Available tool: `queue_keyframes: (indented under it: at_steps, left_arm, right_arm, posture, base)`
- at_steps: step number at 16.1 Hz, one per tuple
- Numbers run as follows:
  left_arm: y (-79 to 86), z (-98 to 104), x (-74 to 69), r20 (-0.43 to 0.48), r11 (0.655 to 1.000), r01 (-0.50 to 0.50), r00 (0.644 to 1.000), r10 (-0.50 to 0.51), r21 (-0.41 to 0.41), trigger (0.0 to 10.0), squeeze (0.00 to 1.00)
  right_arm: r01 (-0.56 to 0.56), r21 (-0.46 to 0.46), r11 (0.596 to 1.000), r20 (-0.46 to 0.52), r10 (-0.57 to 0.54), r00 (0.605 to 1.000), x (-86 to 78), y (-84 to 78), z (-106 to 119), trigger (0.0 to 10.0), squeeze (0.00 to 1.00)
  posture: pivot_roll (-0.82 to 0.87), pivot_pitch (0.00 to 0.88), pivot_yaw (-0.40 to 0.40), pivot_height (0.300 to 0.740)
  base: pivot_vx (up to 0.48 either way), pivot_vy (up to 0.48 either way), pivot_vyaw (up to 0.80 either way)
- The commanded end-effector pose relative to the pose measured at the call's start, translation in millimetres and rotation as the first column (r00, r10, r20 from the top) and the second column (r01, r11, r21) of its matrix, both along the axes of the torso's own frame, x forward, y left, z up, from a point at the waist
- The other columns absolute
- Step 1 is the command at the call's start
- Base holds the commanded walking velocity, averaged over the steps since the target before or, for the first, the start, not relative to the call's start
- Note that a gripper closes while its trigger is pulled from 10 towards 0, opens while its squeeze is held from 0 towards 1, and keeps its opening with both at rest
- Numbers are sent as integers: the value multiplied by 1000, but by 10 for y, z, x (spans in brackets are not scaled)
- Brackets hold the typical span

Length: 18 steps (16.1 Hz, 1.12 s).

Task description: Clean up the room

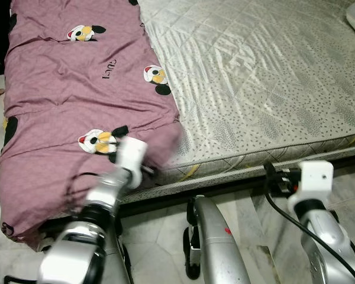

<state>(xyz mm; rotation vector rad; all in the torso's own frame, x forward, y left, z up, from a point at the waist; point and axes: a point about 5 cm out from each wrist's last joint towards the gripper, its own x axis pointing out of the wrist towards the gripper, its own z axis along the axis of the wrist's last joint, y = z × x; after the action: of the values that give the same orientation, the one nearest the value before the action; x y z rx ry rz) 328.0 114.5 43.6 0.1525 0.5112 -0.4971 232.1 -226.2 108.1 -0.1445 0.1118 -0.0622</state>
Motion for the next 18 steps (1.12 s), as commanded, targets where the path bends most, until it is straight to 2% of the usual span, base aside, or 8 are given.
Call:
queue_keyframes:
  at_steps: [1,6,8,9,11,12,15,18]
  left_arm:
    - [-149,-169,-161,-65,991,133,989,-131,19,10000,0]
    - [-415,-295,-448,-75,878,470,882,-465,91,10000,0]
    - [-414,-276,-446,-80,852,510,860,-504,120,10000,0]
    - [-383,-241,-418,-56,825,526,848,-527,205,10000,0]
    - [-346,-110,-312,47,832,484,857,-514,272,10000,0]
    - [-339,62,-215,162,858,435,859,-487,271,10000,0]
    - [-334,449,-110,399,879,379,787,-470,289,10000,0]
    - [-394,718,-154,519,885,392,717,-465,251,10000,0]
  right_arm:
    - [17,-10,1000,-36,-18,999,-35,-46,-81,10000,0]
    - [11,-5,1000,-22,-11,1000,44,-3,-87,10000,0]
    - [11,-3,1000,-16,-11,1000,72,6,-92,10000,0]
    - [10,-1,1000,-12,-10,1000,81,18,-94,10000,0]
    - [13,1,1000,-9,-13,1000,89,23,-96,10000,0]
    - [15,3,1000,-7,-15,1000,93,28,-98,10000,0]
    - [15,13,1000,2,-15,1000,112,69,-113,10000,0]
    - [14,16,1000,3,-14,1000,117,84,-123,10000,0]
  posture:
    - [-152,213,-78,589]
    - [-135,190,-77,589]
    - [-133,185,-74,589]
    - [-131,183,-72,589]
    - [-129,181,-67,589]
    - [-125,182,-64,589]
    - [-115,183,-60,589]
    - [-103,184,-62,589]
  base:
    - [0,0,0]
    - [0,0,0]
    - [0,0,0]
    - [0,0,0]
    - [0,0,0]
    - [0,0,0]
    - [0,0,0]
    - [0,0,0]
